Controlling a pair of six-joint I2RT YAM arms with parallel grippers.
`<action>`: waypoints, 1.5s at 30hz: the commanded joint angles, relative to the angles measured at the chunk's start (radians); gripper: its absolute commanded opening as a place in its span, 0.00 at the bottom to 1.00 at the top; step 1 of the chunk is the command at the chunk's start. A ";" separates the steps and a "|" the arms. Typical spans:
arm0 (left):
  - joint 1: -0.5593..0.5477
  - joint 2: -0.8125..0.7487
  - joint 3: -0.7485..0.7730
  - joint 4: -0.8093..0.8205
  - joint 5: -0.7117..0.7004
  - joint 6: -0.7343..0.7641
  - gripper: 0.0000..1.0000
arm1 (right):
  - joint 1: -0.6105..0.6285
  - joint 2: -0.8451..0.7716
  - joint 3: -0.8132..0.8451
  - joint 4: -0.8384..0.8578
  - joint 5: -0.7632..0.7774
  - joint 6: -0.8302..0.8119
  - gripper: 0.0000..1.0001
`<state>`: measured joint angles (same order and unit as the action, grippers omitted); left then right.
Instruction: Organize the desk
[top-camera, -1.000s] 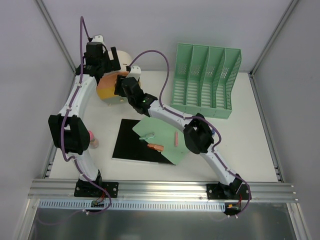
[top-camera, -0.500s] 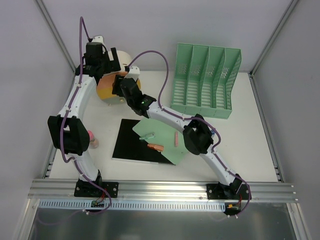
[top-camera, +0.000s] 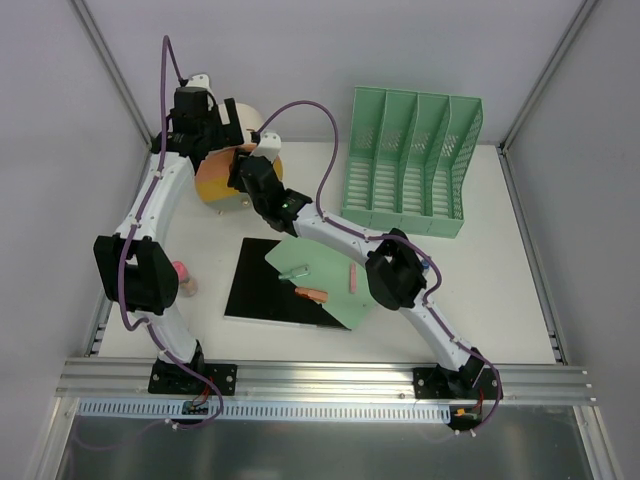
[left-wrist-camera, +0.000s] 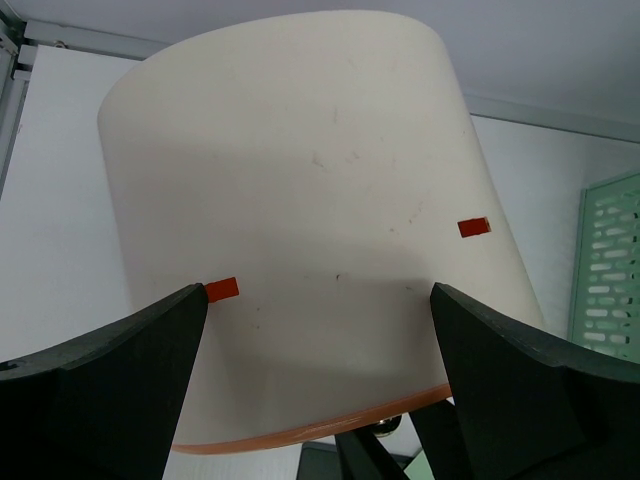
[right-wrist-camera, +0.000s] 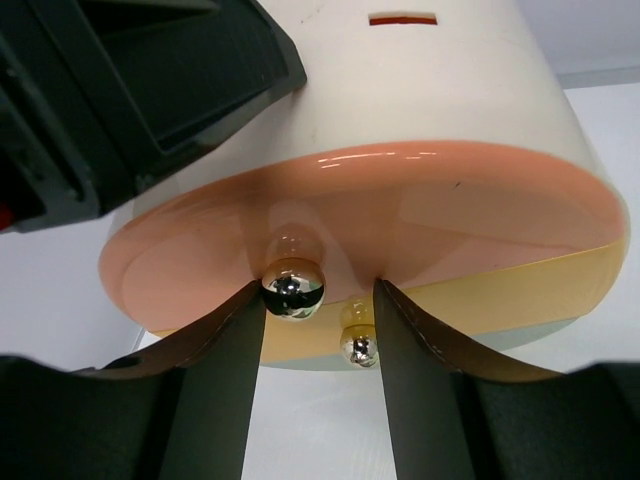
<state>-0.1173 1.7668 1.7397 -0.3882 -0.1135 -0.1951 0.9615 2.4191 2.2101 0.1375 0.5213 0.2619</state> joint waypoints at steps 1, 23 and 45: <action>-0.018 -0.040 -0.022 -0.072 0.009 0.003 0.96 | 0.006 -0.063 -0.003 0.079 0.066 -0.003 0.50; -0.025 -0.046 -0.019 -0.072 -0.014 0.028 0.96 | 0.033 -0.201 -0.213 0.148 0.103 -0.154 0.05; -0.025 -0.035 -0.026 -0.069 -0.017 0.029 0.96 | 0.082 -0.411 -0.595 0.209 0.118 -0.153 0.06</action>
<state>-0.1322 1.7573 1.7351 -0.4023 -0.1173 -0.1917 1.0389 2.0647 1.6321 0.3359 0.5541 0.1513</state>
